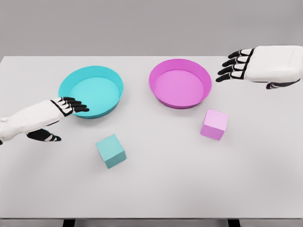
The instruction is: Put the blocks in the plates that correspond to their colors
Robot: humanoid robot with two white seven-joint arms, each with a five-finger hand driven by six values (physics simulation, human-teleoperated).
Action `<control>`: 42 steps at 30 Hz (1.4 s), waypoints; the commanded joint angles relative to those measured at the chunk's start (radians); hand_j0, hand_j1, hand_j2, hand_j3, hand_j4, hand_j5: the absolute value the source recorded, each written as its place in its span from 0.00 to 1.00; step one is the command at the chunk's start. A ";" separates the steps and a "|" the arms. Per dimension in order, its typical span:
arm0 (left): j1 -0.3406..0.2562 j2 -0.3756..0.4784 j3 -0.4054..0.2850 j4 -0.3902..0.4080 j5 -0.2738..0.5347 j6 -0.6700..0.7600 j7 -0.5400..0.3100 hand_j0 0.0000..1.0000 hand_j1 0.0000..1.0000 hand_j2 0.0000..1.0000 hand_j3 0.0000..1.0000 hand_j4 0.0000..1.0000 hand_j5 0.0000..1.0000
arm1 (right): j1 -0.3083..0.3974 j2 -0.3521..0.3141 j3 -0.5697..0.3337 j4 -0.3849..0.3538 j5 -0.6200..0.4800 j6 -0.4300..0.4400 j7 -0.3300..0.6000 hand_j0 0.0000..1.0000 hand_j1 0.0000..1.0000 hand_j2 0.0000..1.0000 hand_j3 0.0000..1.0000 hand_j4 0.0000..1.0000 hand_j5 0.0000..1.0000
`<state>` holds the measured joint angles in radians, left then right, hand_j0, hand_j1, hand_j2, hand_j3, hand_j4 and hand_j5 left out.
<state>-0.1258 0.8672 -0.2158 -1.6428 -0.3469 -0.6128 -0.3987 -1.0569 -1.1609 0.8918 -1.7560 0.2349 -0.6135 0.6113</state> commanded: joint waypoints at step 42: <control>-0.738 0.101 -0.781 -0.118 0.333 0.002 -0.212 1.00 1.00 1.00 1.00 1.00 1.00 | -0.110 0.176 0.348 0.101 0.181 0.003 0.000 1.00 1.00 1.00 1.00 1.00 1.00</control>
<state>-0.8560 0.9731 -0.9949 -1.7614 -0.0098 -0.6140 -0.6113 -1.1673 -0.9915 1.2388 -1.6774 0.4068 -0.6128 0.6111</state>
